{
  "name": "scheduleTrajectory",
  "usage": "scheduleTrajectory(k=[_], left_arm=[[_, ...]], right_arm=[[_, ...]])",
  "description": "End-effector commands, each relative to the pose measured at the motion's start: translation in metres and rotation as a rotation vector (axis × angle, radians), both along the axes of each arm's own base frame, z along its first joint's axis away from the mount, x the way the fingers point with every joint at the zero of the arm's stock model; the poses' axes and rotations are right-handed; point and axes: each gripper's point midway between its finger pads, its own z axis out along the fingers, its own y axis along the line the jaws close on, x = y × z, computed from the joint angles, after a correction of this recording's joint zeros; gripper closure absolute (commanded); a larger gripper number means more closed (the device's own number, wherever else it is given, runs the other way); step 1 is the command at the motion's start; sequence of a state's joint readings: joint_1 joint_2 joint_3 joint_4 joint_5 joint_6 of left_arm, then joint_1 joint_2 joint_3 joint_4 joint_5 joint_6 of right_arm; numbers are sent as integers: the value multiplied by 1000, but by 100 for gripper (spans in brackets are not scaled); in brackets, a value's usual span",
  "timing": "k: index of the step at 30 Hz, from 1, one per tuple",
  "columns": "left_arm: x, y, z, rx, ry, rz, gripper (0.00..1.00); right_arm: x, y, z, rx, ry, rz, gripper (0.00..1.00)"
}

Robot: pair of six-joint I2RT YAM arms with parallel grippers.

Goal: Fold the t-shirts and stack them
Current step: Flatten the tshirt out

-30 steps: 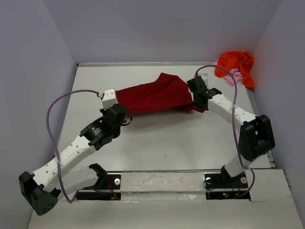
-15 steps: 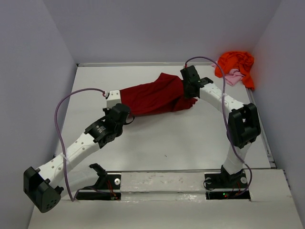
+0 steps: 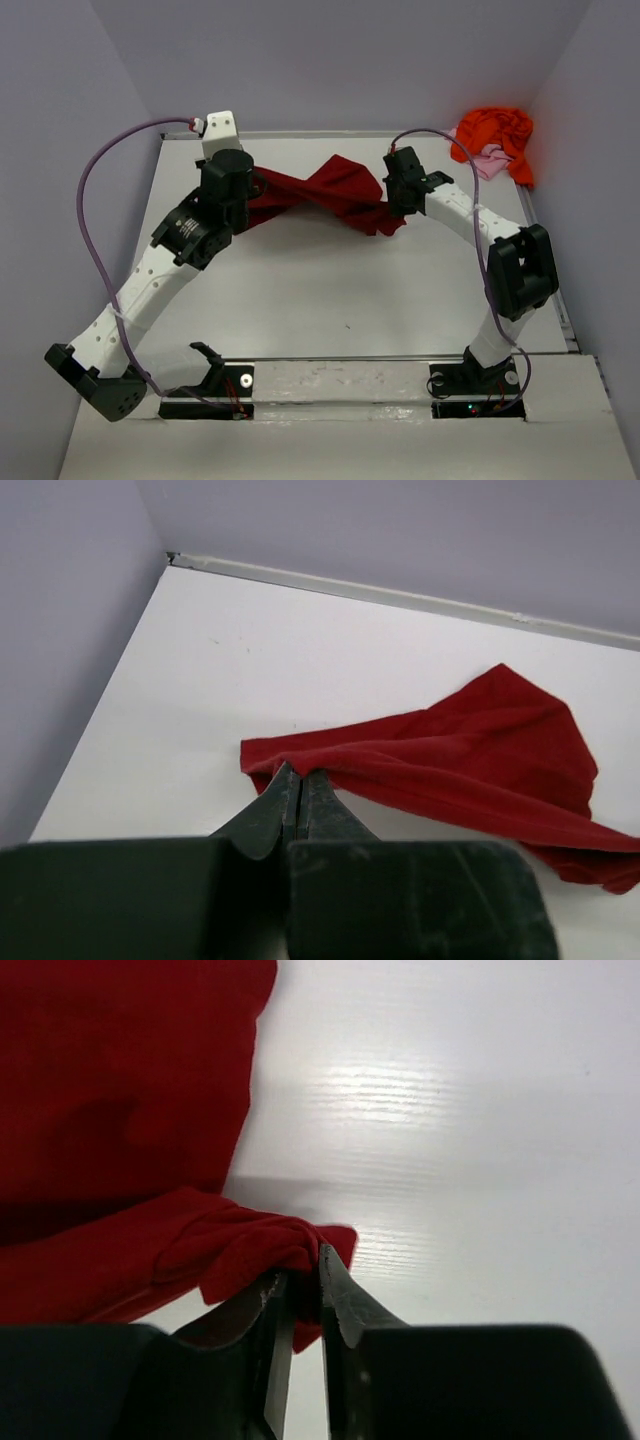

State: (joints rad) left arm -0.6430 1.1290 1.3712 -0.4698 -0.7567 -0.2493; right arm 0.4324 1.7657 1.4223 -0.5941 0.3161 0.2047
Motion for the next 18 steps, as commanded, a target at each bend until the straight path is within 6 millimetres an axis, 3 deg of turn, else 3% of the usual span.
scheduleTrajectory(k=[1,2,6,13,18], left_arm=[[6,12,41,38,-63,50,100],[10,10,40,42,-58,48,100],[19,3,27,59,-34,36,100],[27,6,45,65,-57,66,100],[33,-1,46,57,-56,47,100]], right_arm=[[-11,0,-18,37,31,-13,78],[-14,4,-23,62,44,-8,69],[-29,5,-42,85,86,3,56],[-67,15,-89,99,181,29,54],[-70,38,-83,183,165,83,54]])
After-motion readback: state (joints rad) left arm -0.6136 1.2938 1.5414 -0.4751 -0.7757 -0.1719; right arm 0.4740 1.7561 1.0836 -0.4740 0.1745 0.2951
